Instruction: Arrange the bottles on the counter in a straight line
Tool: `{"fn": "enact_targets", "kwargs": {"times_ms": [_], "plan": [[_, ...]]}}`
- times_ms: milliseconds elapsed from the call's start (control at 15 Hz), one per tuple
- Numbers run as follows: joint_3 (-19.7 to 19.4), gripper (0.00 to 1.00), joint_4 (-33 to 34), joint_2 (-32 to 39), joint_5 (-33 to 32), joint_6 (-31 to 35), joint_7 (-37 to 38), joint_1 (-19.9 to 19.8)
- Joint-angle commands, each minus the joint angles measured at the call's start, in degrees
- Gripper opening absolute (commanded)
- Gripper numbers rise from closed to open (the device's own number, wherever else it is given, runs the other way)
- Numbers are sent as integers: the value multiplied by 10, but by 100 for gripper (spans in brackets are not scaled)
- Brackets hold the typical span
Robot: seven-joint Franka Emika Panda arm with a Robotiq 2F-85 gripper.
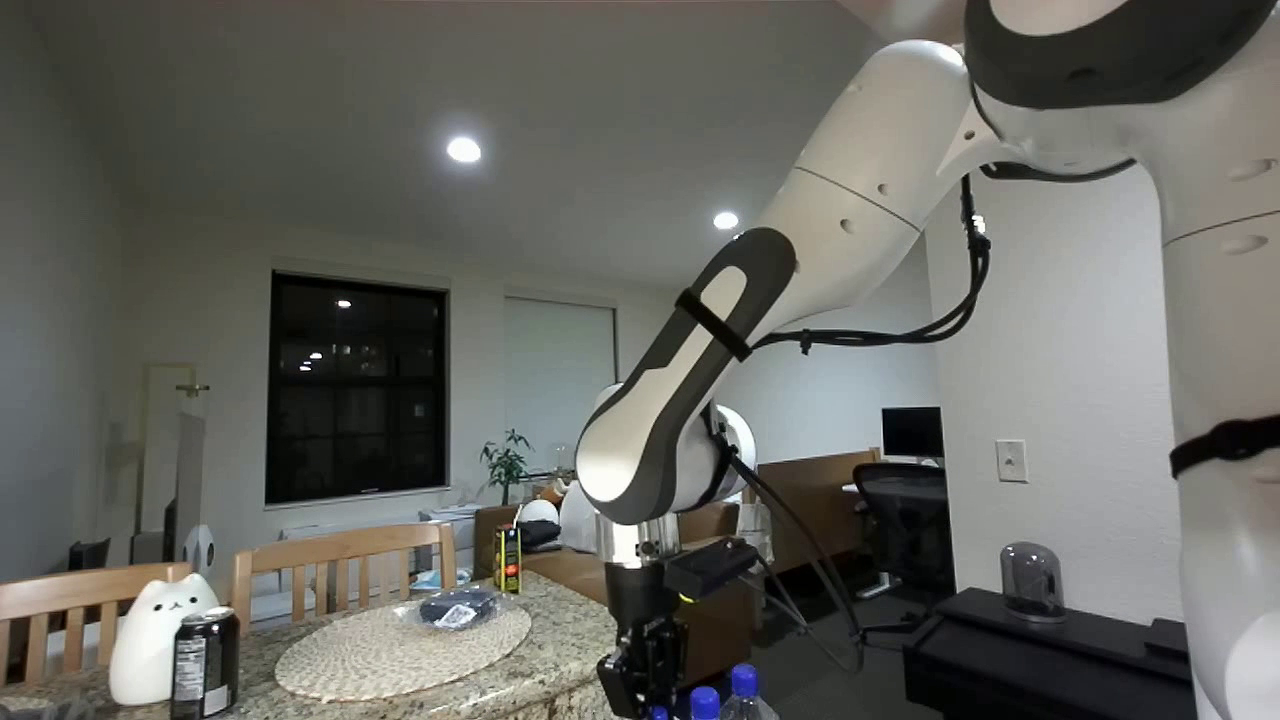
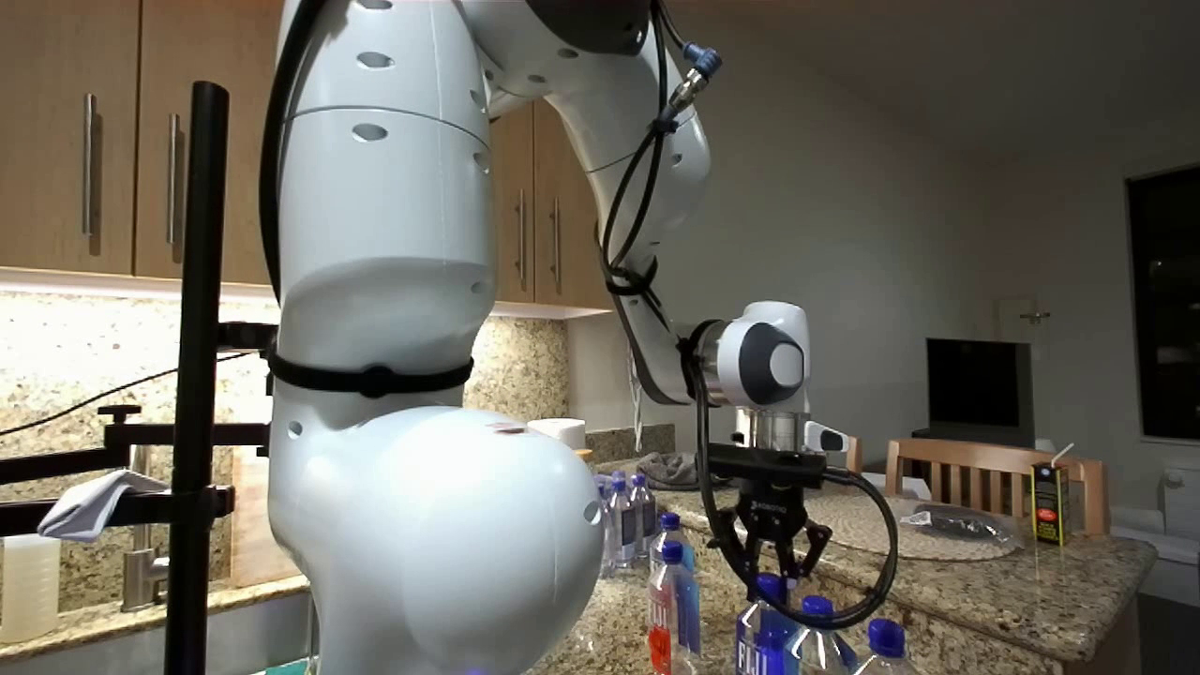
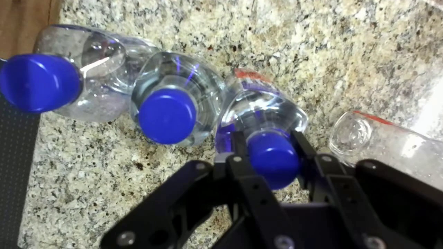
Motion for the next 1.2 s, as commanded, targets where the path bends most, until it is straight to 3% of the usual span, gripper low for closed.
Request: {"fn": "enact_targets", "kwargs": {"times_ms": [0, 333, 400, 467, 867, 1133], "plan": [[2, 15, -12, -20, -4, 17, -16, -9], [3, 15, -12, -19, -6, 13, -16, -9], [3, 60, -12, -20, -6, 13, -15, -9], [3, 61, -12, -20, -7, 13, -13, -9], [3, 98, -10, -40, -8, 9, -11, -8], [6, 100, -6, -67, 4, -2, -20, -1]]}}
